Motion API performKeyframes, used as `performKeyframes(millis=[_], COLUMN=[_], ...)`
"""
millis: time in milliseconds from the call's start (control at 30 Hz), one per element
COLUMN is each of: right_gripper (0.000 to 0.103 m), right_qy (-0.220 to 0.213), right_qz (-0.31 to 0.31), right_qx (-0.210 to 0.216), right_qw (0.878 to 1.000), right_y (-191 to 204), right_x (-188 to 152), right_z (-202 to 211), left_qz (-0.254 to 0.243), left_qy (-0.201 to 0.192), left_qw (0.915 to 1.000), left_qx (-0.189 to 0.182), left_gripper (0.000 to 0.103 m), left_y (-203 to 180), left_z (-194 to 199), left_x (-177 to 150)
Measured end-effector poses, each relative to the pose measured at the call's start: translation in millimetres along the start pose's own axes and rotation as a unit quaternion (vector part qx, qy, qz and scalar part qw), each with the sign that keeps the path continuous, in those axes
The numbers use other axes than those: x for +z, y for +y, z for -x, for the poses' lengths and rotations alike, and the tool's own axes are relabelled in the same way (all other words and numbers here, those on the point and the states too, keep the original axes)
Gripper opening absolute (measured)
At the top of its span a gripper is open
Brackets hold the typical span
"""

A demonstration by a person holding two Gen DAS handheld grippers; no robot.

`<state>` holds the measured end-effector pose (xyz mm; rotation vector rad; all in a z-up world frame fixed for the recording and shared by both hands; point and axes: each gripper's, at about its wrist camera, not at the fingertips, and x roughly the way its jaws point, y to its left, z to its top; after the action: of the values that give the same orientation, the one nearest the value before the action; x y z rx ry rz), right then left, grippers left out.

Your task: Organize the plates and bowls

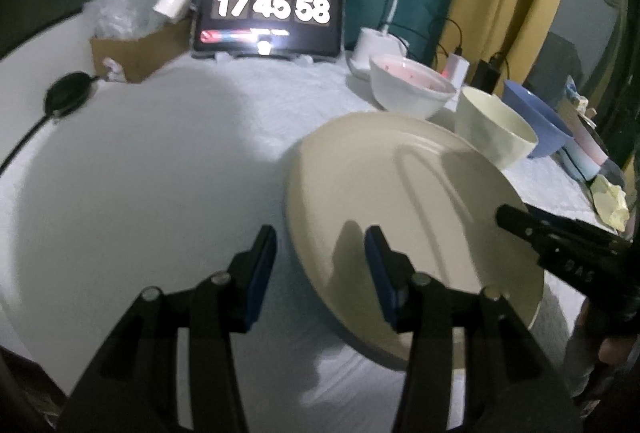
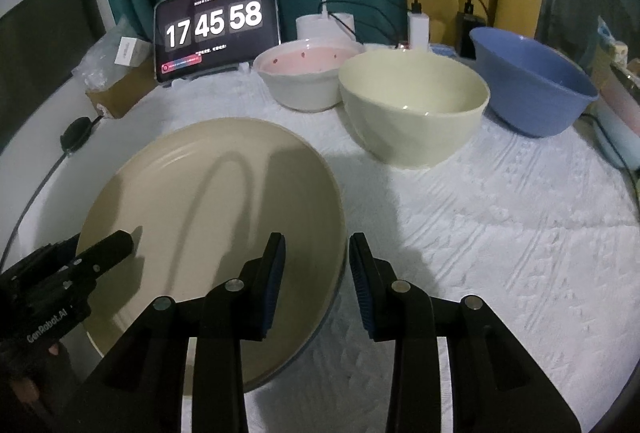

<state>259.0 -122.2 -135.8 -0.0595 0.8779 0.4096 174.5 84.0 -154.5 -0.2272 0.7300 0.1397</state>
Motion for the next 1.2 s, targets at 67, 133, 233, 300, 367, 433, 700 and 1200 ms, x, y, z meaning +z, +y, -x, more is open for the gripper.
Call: performKeyframes(millis=[67,133,233,300,367,433,700,1200], right_gripper=[0.035,0.035,0.035,0.035,0.035,0.035,0.036,0.036], right_qy=[-0.003,-0.006,-0.012,-0.017,-0.024,-0.030,-0.049,-0.070], right_qz=[-0.004,-0.008,-0.014,-0.016,-0.016,-0.015,-0.024,-0.054], right_qx=[-0.003,-0.009,-0.017,-0.022,-0.028,-0.032,-0.045,-0.077], right_qw=[1.000,1.000,1.000,0.999,0.999,0.999,0.997,0.993], right_y=[-4,-9,-17,-22,-26,-30,-50,-88], right_x=[0,1,3,5,7,9,19,42], right_z=[3,7,15,22,30,37,55,72], left_qz=[0.001,0.001,0.001,-0.001,-0.006,-0.016,-0.055,-0.091], left_qy=[-0.013,-0.029,-0.050,-0.063,-0.072,-0.075,-0.083,-0.071], left_qw=[0.9999,0.9994,0.9986,0.9980,0.9974,0.9969,0.9928,0.9839], left_qx=[0.009,0.017,0.017,0.010,-0.004,-0.018,-0.067,-0.137], left_gripper=[0.048,0.048,0.048,0.049,0.049,0.049,0.050,0.062], left_y=[2,3,3,0,-7,-17,-60,-111], left_z=[7,15,25,32,37,38,38,29], left_x=[2,4,9,13,16,20,32,65])
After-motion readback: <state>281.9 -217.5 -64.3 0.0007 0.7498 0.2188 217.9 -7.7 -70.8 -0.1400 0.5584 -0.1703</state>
